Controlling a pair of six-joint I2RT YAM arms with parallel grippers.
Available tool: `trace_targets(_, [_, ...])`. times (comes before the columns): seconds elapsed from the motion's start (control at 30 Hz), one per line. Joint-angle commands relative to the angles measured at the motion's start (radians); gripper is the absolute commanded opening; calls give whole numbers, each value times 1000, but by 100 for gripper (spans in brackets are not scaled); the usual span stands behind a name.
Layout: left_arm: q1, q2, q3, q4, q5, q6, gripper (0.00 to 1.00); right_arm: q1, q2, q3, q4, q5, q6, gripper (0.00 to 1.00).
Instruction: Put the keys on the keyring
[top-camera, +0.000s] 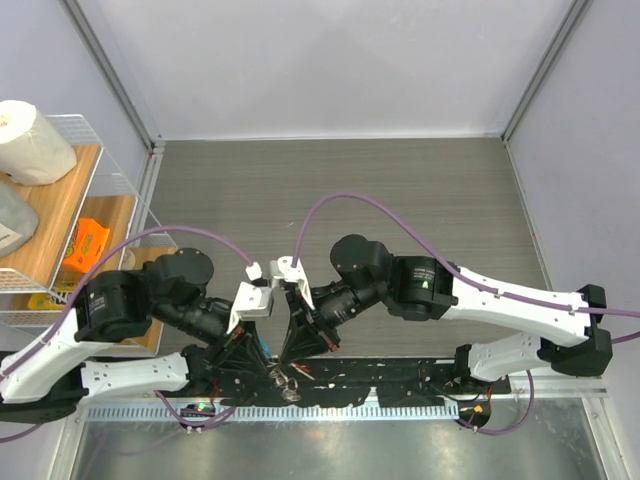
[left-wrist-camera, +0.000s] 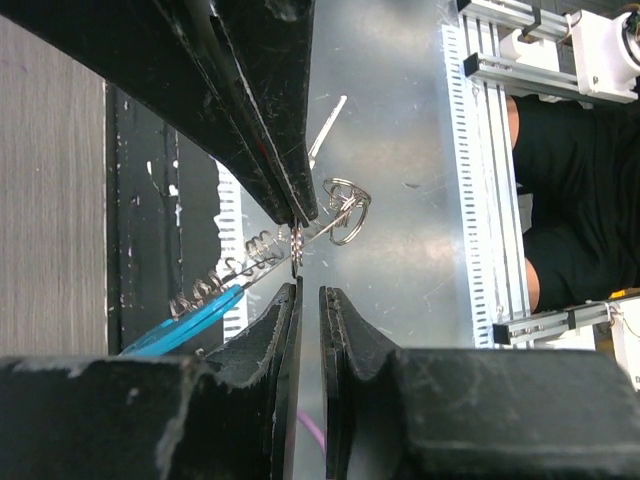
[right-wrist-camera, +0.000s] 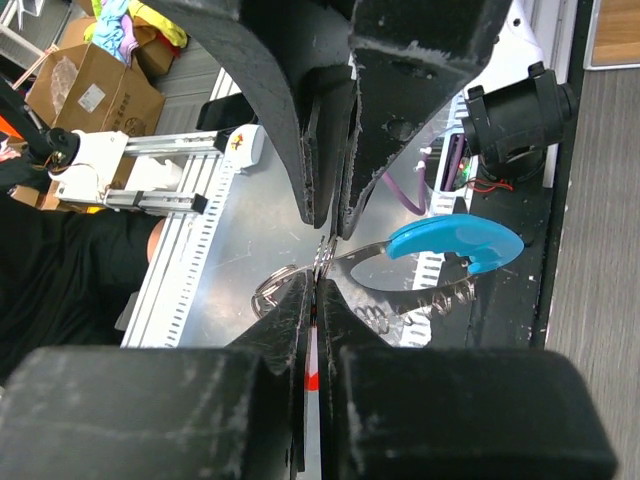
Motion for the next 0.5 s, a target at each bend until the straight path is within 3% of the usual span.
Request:
trace_targets(0.0, [-1, 18, 38, -55, -8, 26, 19, 4, 10, -2, 83, -49, 16, 6])
trace_targets(0.47, [0, 21, 39, -54, -4, 31, 23, 2, 33, -10, 147, -63, 52, 6])
